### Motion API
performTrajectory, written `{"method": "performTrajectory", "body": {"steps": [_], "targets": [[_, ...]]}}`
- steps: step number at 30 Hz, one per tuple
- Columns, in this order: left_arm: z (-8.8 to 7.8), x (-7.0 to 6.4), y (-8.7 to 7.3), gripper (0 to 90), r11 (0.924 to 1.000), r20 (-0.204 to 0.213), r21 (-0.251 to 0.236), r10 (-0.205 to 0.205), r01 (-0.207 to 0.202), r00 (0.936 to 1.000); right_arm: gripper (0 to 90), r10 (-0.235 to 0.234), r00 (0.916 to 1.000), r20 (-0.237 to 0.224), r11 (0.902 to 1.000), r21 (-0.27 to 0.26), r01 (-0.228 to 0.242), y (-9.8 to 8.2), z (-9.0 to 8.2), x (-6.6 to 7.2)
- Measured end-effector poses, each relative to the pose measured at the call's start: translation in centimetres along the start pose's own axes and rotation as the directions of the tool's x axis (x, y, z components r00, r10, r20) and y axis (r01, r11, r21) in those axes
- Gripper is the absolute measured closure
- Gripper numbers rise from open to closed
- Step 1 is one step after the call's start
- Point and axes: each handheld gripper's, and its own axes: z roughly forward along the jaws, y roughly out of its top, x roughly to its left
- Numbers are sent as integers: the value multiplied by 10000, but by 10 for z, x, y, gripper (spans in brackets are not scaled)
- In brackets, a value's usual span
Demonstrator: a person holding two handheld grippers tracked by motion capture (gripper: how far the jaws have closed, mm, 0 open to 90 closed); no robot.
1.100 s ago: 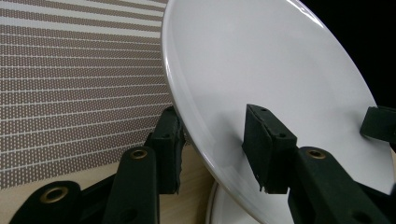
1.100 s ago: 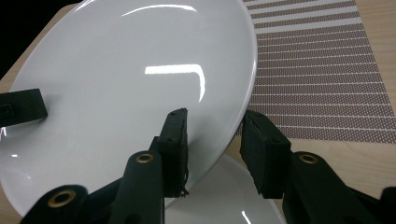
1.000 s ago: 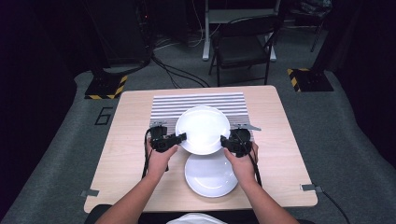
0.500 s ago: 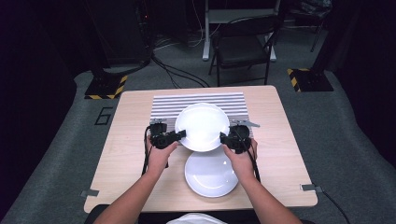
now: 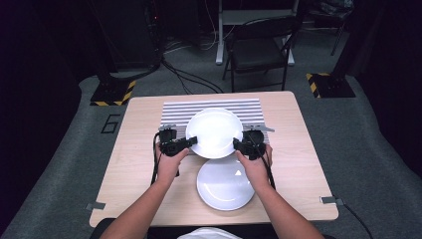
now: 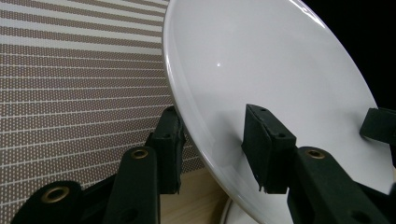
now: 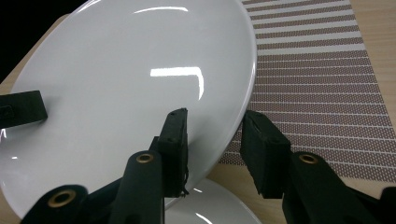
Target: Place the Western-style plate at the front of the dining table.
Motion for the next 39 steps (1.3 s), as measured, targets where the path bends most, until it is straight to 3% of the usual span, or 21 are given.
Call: {"method": "performTrajectory", "body": {"steps": [15, 21, 33, 39], "targets": [[9, 5, 10, 584, 10000, 0, -80, 15, -15, 10000, 611, 212, 9997, -111, 9998, -21, -212, 8, 12, -4], [10, 7, 16, 588, 9998, 75, -219, -45, 47, 10000, 612, 60, 10000, -66, 9999, -86, -60, 16, 14, -3], [14, 10, 25, 601, 9997, -138, -237, 84, -87, 9999, 612, 26, 9999, -142, 10000, -23, -26, 25, 26, -4], [16, 13, 26, 602, 9997, -152, -219, -75, 72, 9999, 617, 100, 9998, -159, 9999, 0, -100, 28, 30, -5]]}}
